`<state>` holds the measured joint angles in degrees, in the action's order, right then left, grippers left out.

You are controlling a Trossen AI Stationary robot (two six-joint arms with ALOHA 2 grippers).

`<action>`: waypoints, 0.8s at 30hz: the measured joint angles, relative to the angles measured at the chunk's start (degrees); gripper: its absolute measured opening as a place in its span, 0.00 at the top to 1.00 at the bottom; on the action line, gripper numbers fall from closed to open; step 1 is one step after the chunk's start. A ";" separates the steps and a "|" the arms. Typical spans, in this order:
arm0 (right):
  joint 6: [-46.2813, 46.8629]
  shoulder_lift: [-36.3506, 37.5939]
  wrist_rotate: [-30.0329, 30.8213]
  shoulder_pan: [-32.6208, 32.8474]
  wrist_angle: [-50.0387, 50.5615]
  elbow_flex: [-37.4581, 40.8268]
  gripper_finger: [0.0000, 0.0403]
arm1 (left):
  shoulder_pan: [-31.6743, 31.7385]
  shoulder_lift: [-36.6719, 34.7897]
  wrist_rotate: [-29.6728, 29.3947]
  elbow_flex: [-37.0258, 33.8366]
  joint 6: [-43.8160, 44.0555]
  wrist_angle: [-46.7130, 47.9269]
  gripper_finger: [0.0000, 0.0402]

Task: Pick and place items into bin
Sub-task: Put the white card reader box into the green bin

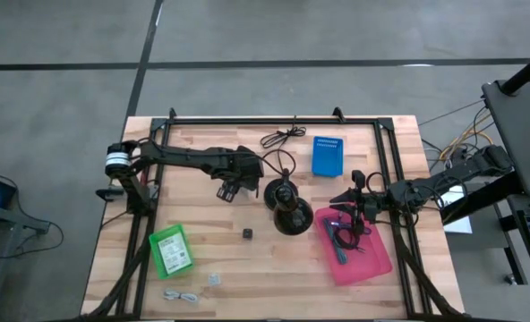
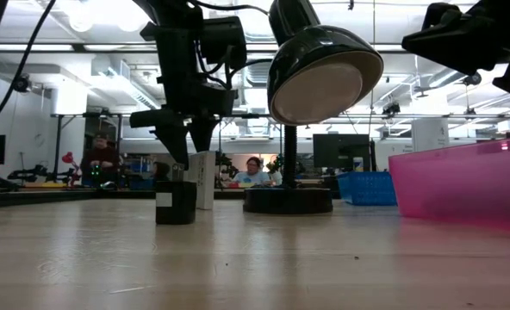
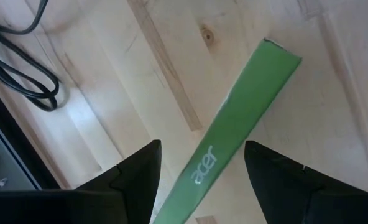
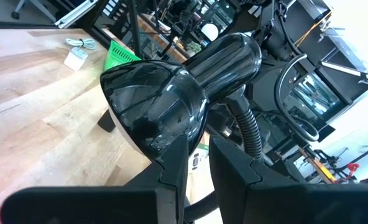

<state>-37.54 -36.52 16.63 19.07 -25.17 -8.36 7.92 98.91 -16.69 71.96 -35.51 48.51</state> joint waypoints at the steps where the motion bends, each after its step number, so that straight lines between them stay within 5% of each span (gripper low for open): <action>1: 0.00 -0.01 -0.01 0.00 0.08 0.00 0.87 | 0.00 0.00 -0.04 0.00 0.00 0.02 0.47; 8: -0.02 0.01 -0.01 0.00 0.11 0.00 0.87 | 0.00 0.00 -0.15 0.00 -2.82 0.00 0.55; 19: -0.11 -0.01 -0.01 0.00 0.11 0.00 0.87 | 0.02 0.33 -0.15 -0.26 -6.99 -0.08 0.93; 24: -0.18 -0.01 0.00 0.00 0.14 0.00 0.87 | -0.25 0.33 -1.00 -0.26 -7.22 0.05 0.94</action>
<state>-37.71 -36.53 16.63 19.07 -25.03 -8.36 7.67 99.24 -17.69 71.71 -42.73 48.57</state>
